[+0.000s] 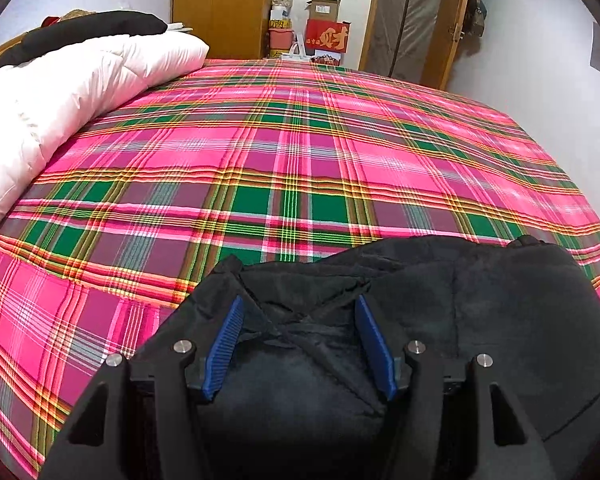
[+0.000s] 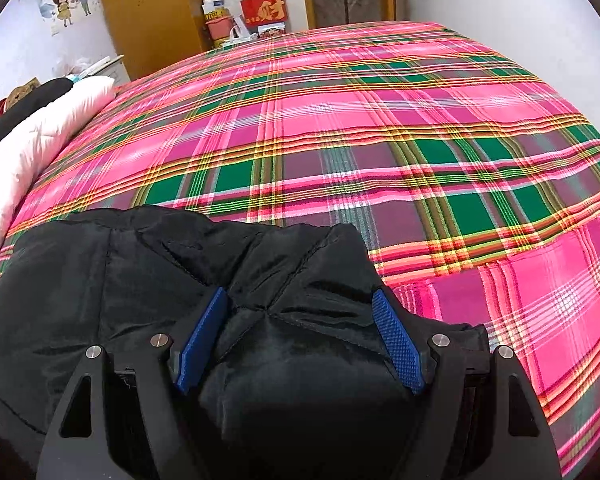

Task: Fold large clothes

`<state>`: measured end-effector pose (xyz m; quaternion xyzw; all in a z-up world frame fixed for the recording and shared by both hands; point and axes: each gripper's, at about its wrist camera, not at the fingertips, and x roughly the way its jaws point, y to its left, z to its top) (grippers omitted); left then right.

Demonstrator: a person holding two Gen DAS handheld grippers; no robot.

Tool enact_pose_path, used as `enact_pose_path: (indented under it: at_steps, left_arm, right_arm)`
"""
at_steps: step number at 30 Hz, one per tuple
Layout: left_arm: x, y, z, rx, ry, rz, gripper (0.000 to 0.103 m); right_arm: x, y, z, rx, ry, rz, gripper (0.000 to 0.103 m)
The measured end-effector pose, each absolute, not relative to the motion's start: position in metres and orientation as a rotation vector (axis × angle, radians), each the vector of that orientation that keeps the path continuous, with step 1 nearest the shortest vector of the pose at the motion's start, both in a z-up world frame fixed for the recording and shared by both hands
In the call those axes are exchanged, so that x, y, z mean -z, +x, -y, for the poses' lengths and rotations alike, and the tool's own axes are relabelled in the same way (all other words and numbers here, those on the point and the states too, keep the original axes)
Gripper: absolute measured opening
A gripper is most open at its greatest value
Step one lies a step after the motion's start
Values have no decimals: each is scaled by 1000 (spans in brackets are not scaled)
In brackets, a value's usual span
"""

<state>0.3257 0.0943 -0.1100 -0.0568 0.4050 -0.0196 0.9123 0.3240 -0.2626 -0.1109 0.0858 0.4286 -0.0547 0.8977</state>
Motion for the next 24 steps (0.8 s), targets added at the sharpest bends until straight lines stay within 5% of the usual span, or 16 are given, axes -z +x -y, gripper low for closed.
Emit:
enact_pose_path:
  at_steps: [24]
  left_arm:
    - [116, 324, -96, 39, -138, -794, 62]
  right_arm:
    - [103, 323, 260, 134, 177, -907, 75]
